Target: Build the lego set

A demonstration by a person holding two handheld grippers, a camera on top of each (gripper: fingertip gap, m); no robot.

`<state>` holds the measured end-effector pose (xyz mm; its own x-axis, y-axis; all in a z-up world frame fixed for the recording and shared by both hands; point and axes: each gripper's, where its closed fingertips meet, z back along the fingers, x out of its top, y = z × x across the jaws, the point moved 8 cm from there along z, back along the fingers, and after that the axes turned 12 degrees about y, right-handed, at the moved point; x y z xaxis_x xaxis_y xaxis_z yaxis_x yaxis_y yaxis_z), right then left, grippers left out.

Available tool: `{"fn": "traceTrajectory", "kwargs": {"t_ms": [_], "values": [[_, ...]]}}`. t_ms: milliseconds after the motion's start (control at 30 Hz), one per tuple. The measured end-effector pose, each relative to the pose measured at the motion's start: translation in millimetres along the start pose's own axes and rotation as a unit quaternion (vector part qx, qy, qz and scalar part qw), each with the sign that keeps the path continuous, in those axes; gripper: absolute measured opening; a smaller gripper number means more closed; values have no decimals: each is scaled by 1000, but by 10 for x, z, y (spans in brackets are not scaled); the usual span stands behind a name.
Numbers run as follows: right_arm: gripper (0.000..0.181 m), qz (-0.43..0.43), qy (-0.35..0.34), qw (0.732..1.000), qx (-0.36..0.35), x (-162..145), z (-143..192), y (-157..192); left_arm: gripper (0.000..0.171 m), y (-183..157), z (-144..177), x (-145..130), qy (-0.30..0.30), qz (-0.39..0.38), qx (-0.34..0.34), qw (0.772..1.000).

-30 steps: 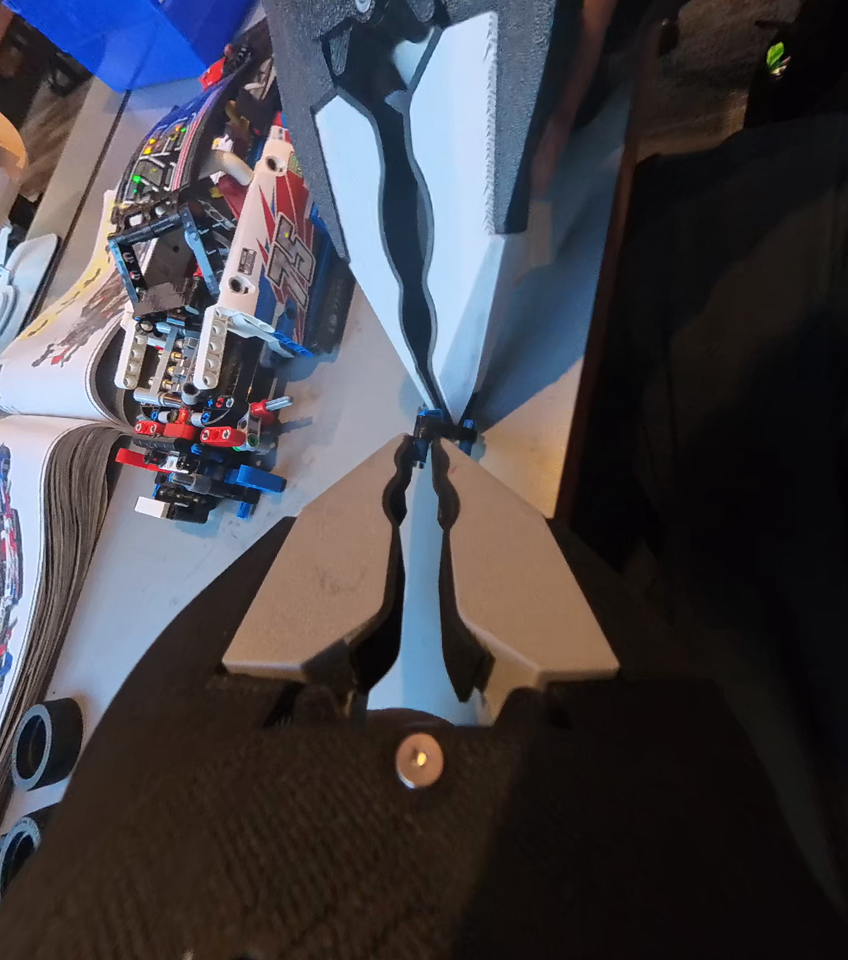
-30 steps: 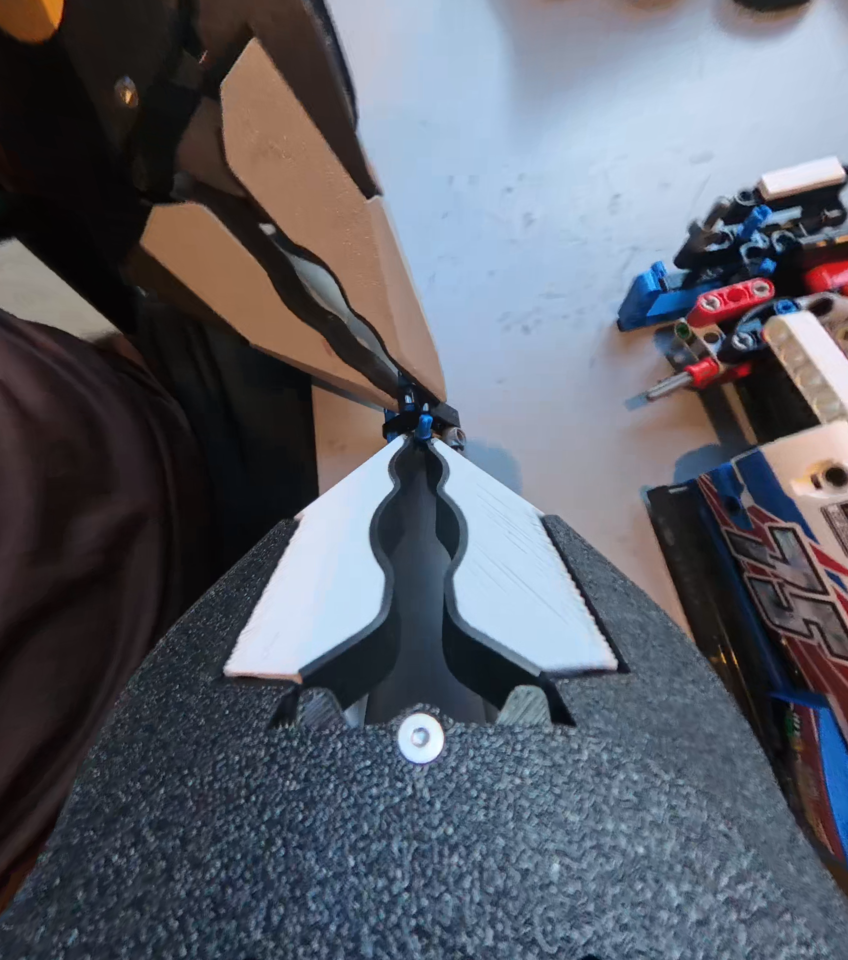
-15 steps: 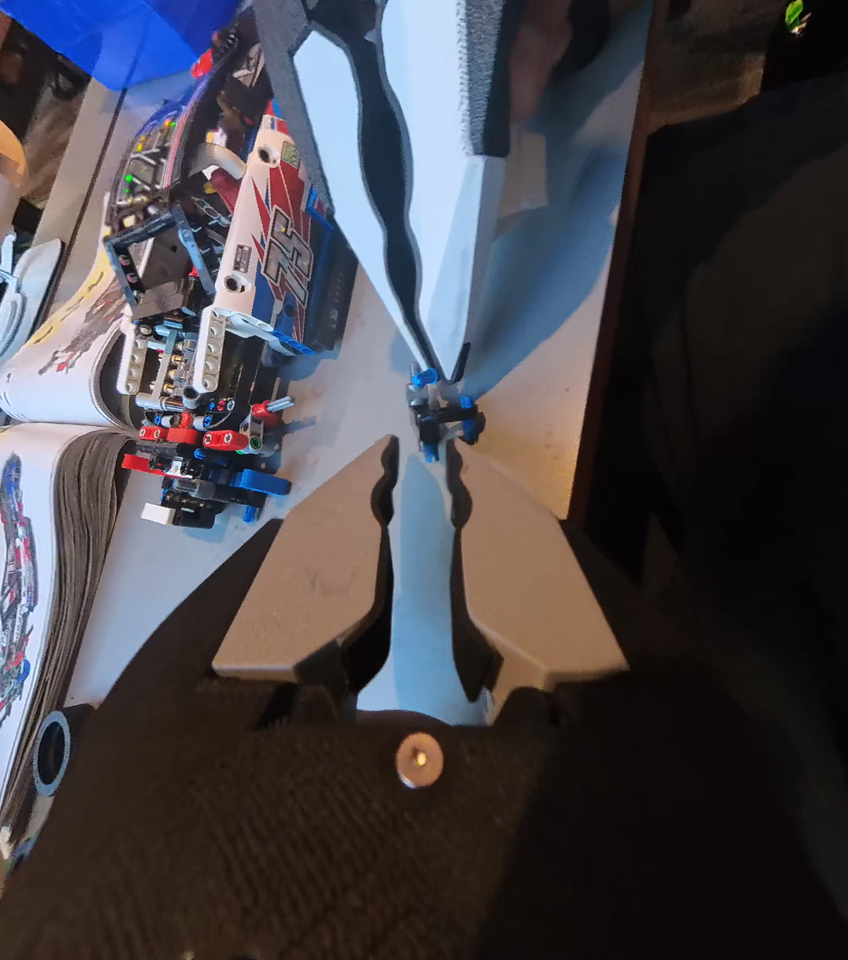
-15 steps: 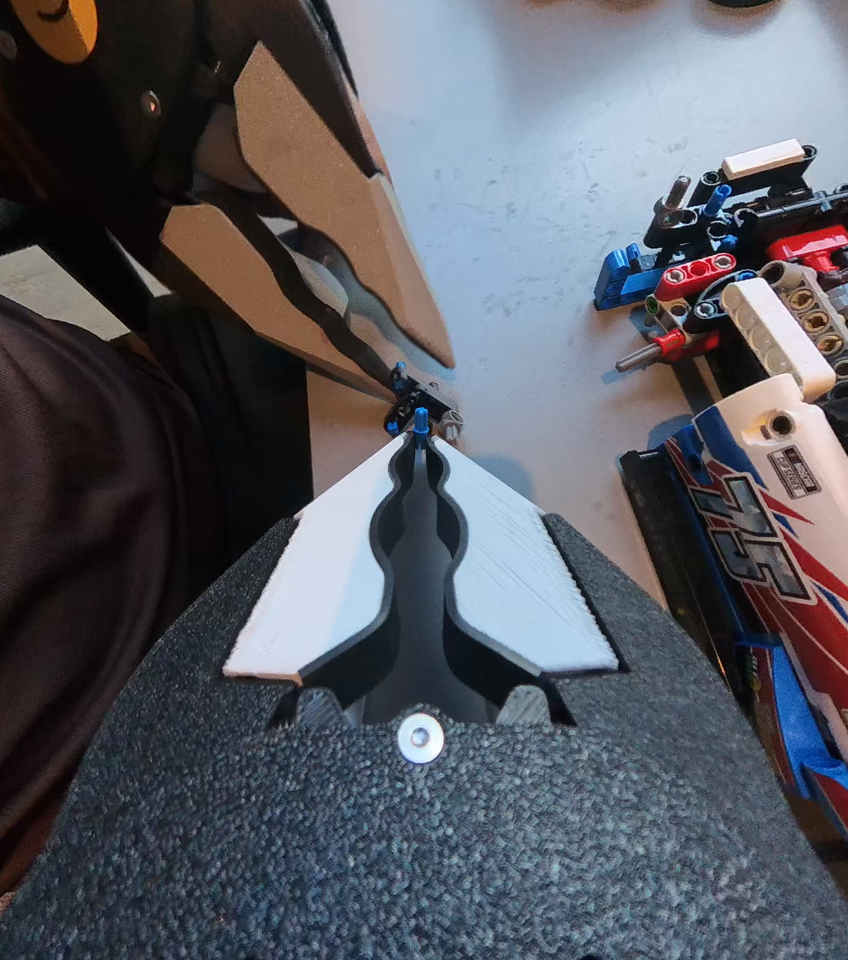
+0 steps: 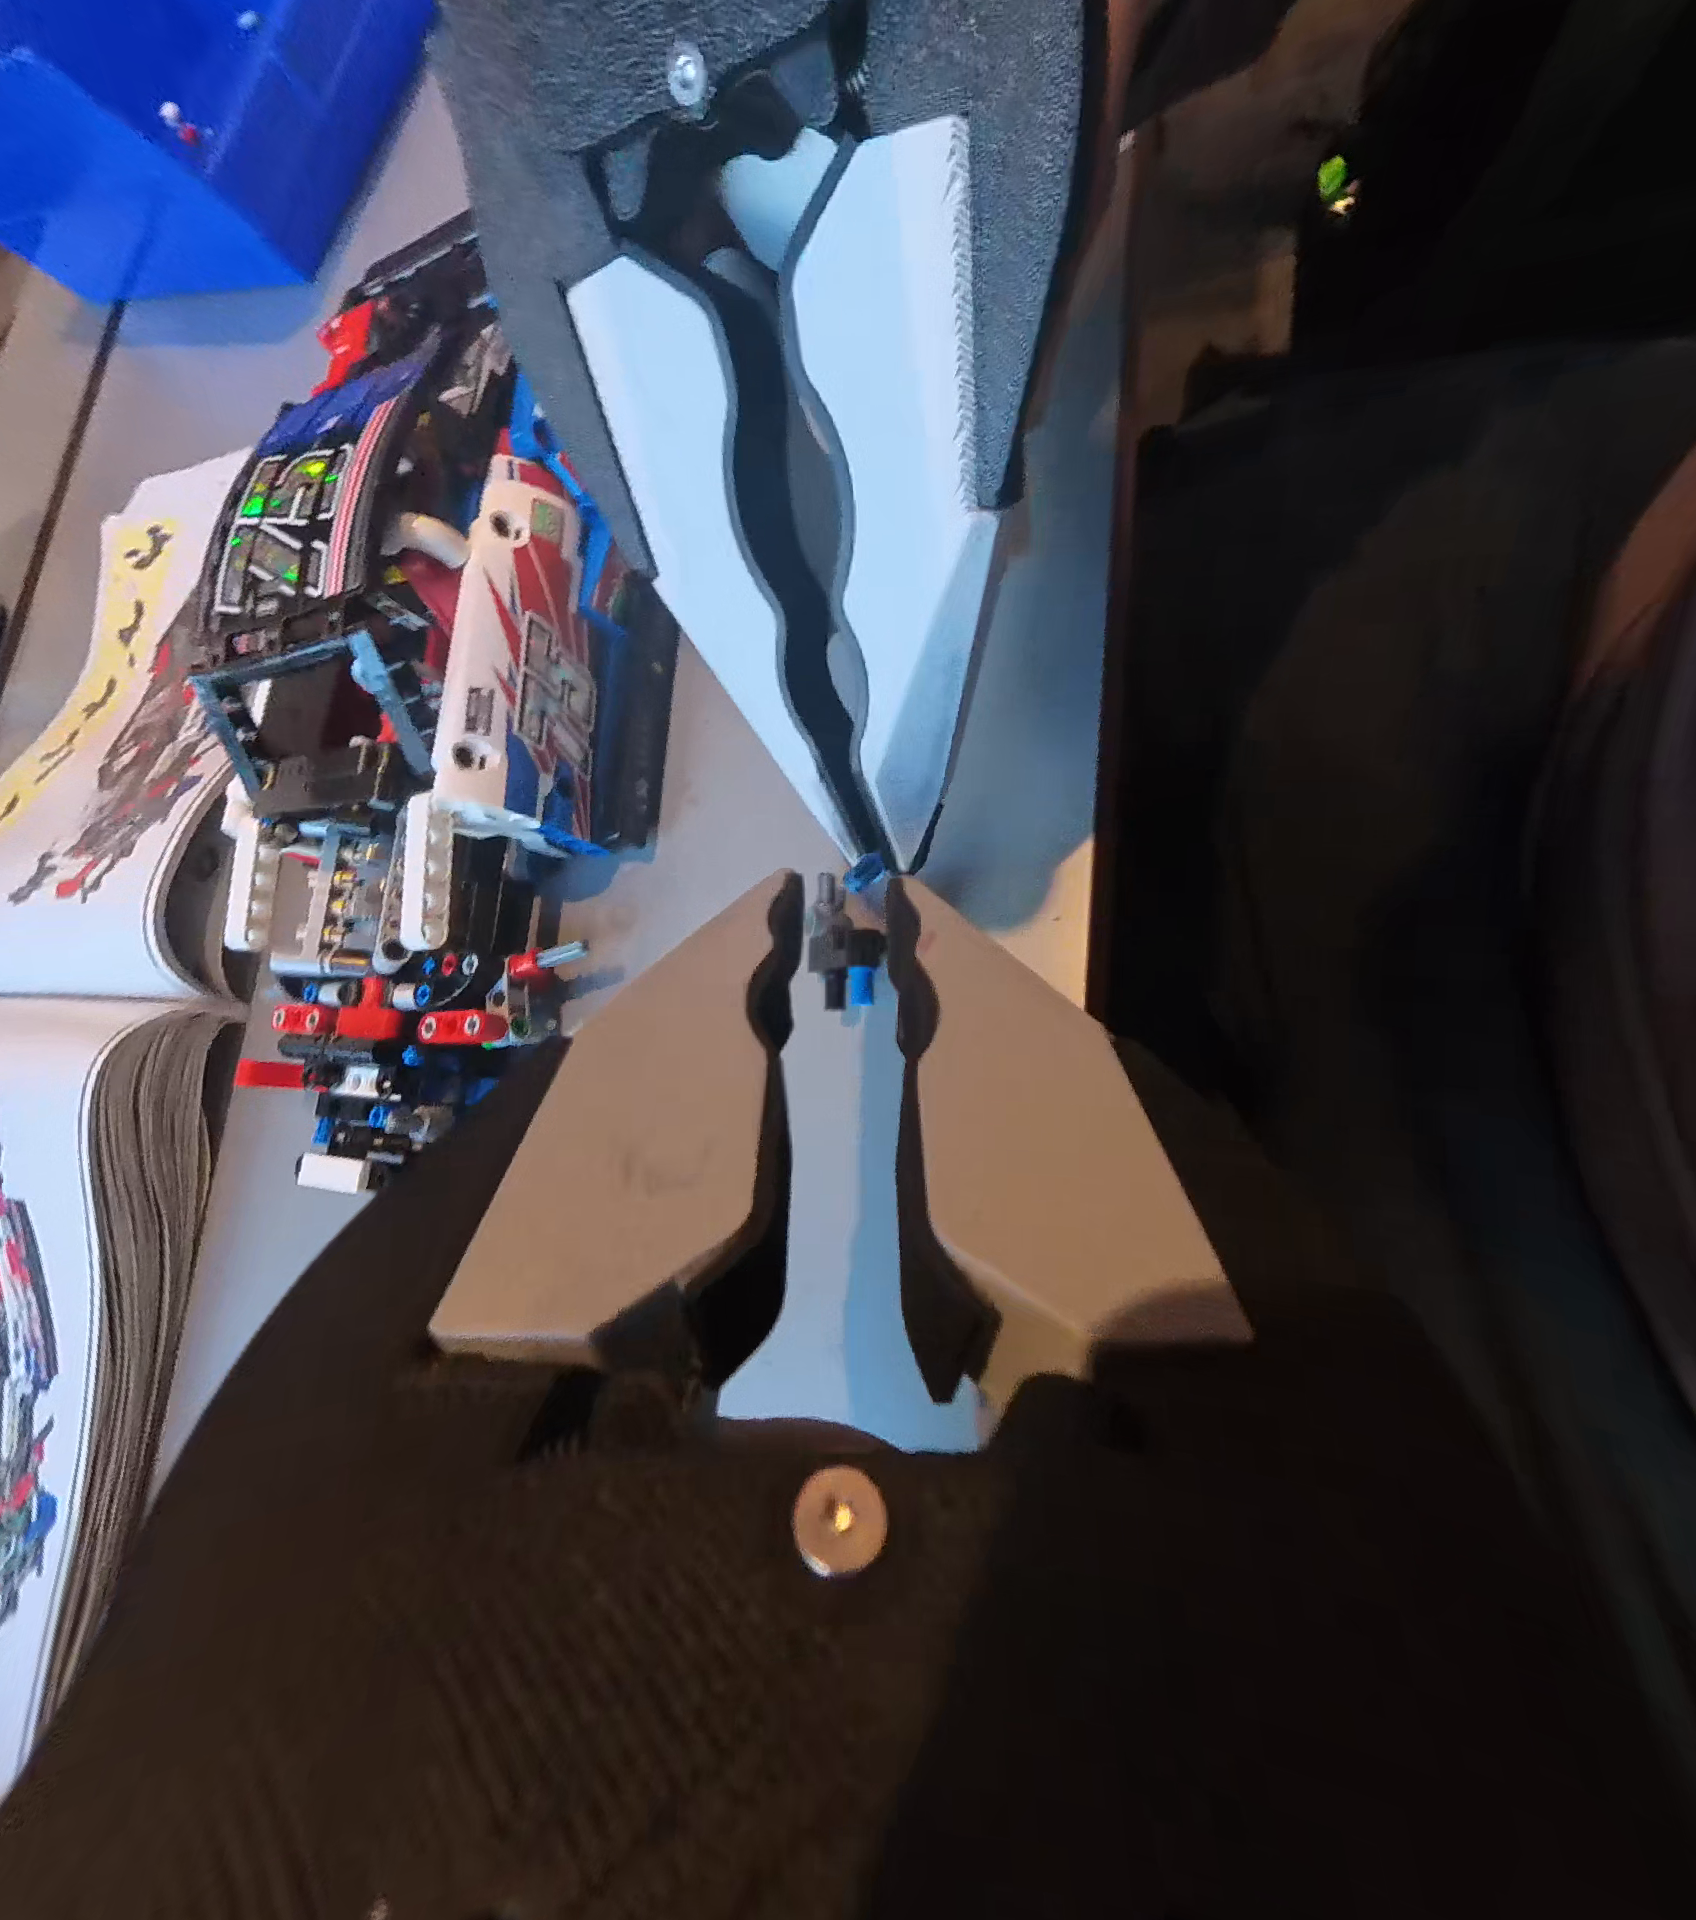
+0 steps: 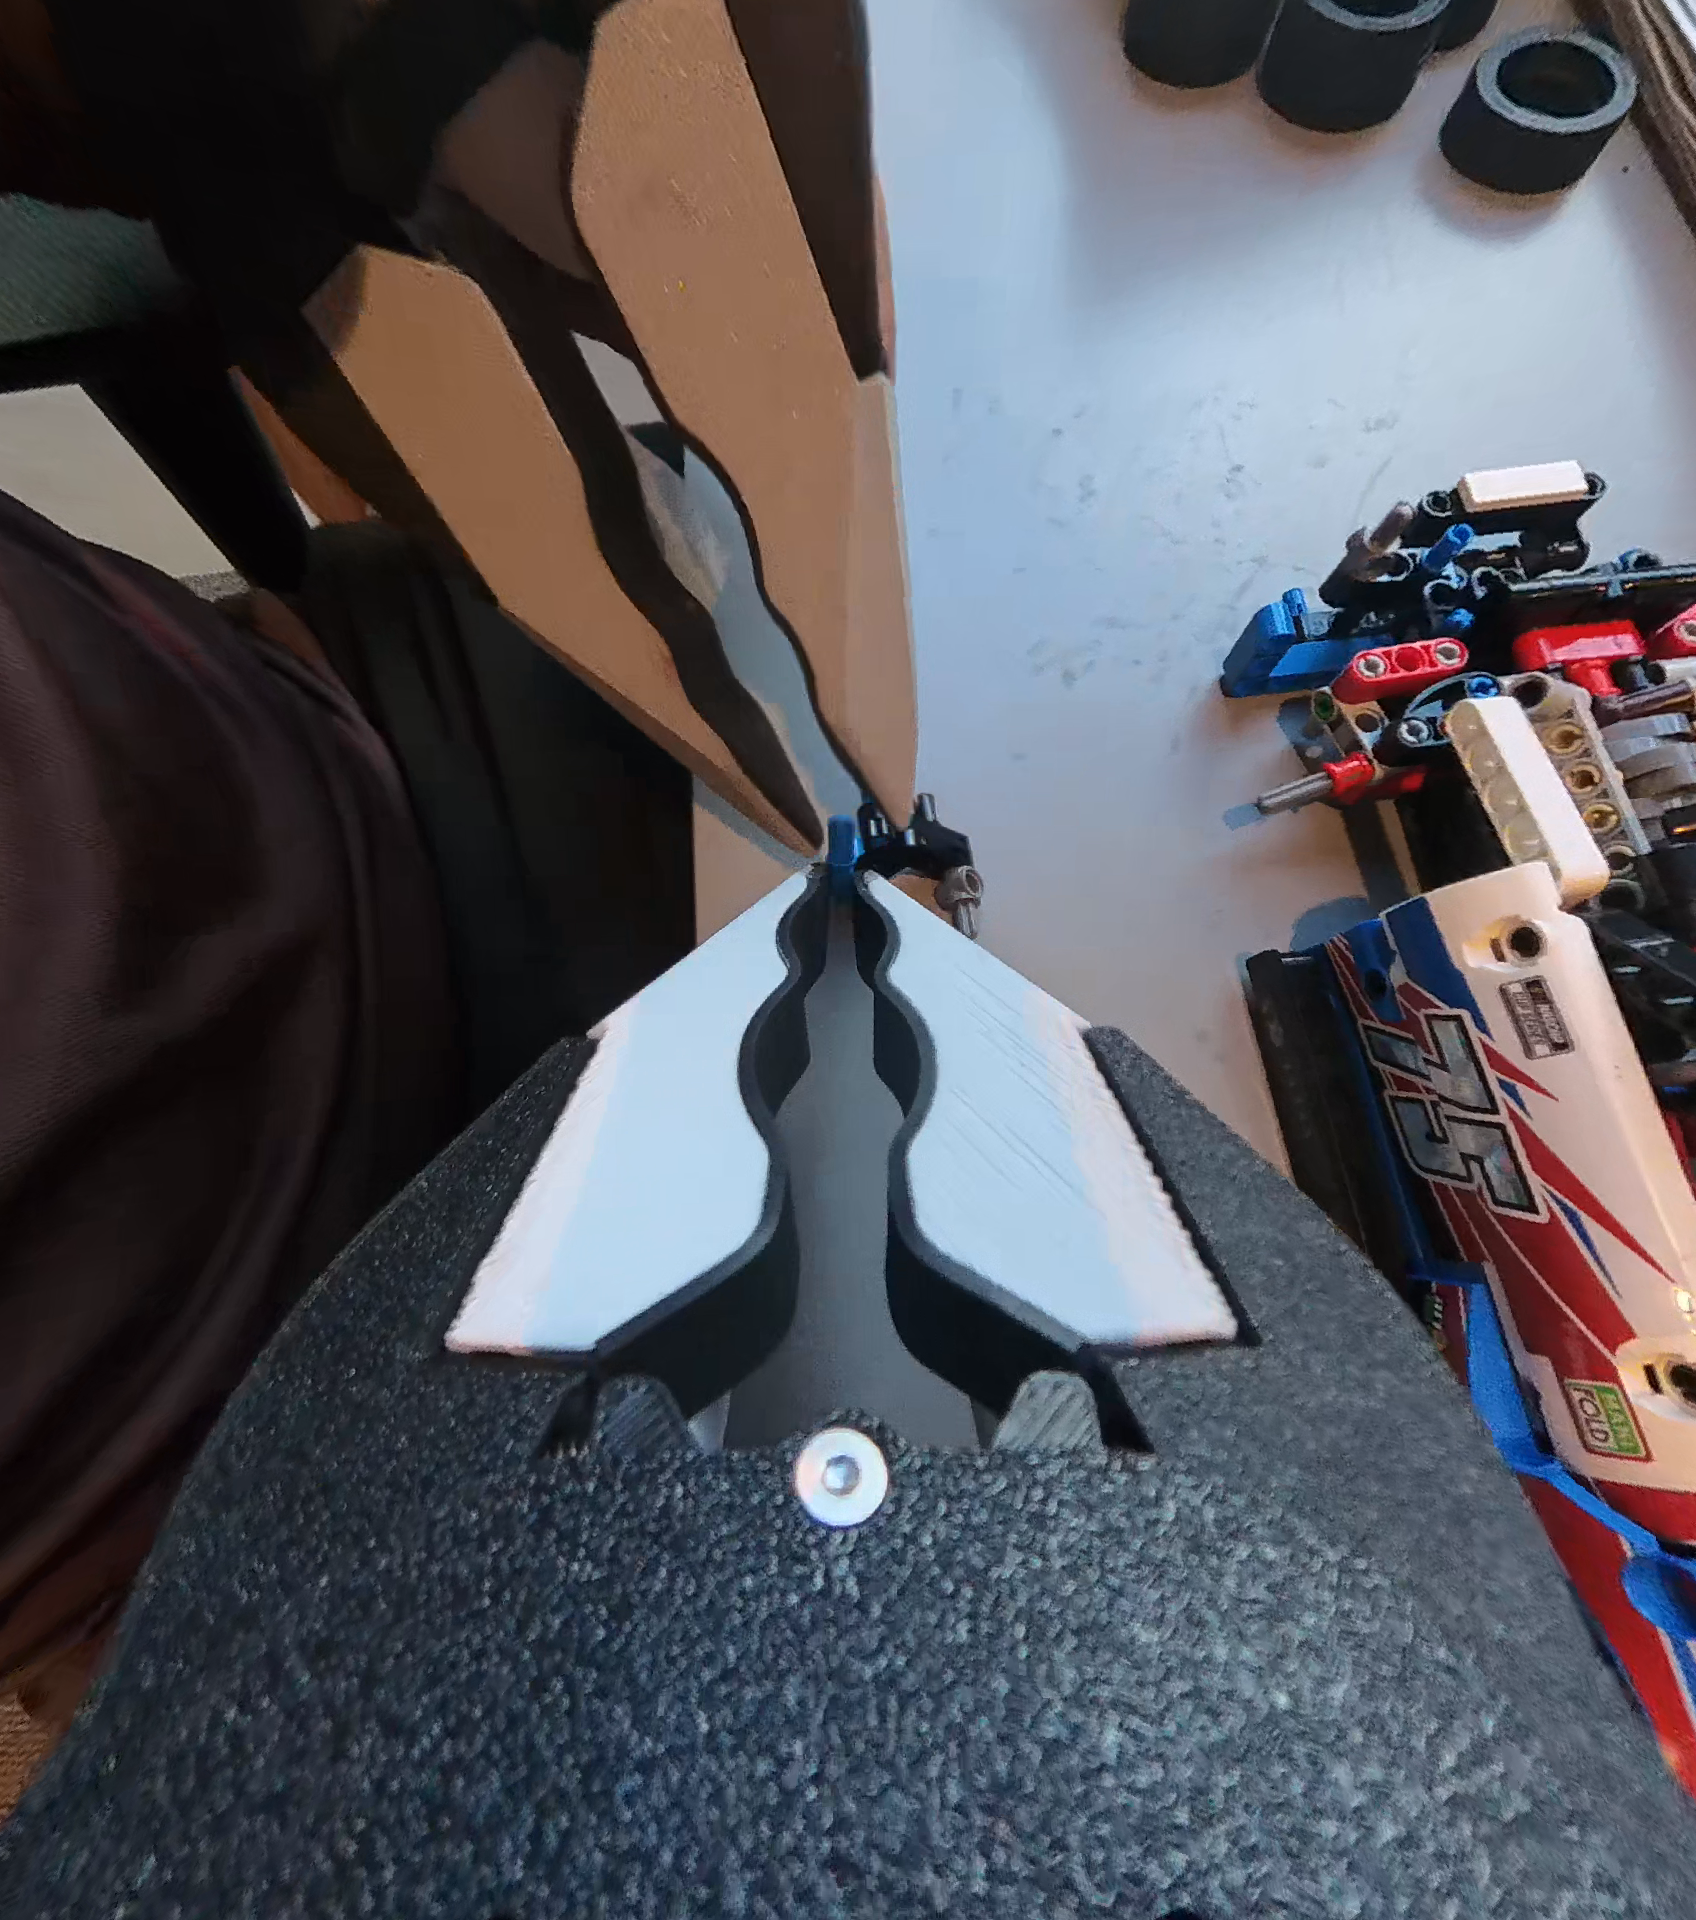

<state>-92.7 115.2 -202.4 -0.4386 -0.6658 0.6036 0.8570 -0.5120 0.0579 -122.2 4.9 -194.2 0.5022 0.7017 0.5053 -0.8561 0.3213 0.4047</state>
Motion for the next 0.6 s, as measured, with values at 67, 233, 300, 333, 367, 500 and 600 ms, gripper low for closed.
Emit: {"fn": "traceTrajectory", "kwargs": {"t_ms": [67,233,300,333,367,500,600], "values": [[4,10,5,1000,-6,0,16,23,7,-5,-22,24,5,-9,-14,1000],[4,21,9,1000,-13,-21,45,33,3,-20,-36,56,1,-13,-23,1000],[4,27,3,1000,-12,-25,61,31,2,-19,-31,50,-3,-10,-23,1000],[4,29,-6,999,-12,-23,78,26,1,-11,-21,43,-11,-5,-21,1000],[4,31,-21,999,-10,-20,103,16,1,2,-2,37,-27,4,-19,999],[4,11,-140,989,49,14,294,-25,1,77,164,13,-143,72,-24,987],[0,-6,-227,969,97,66,469,-34,1,101,320,32,-237,108,-19,965]]}}
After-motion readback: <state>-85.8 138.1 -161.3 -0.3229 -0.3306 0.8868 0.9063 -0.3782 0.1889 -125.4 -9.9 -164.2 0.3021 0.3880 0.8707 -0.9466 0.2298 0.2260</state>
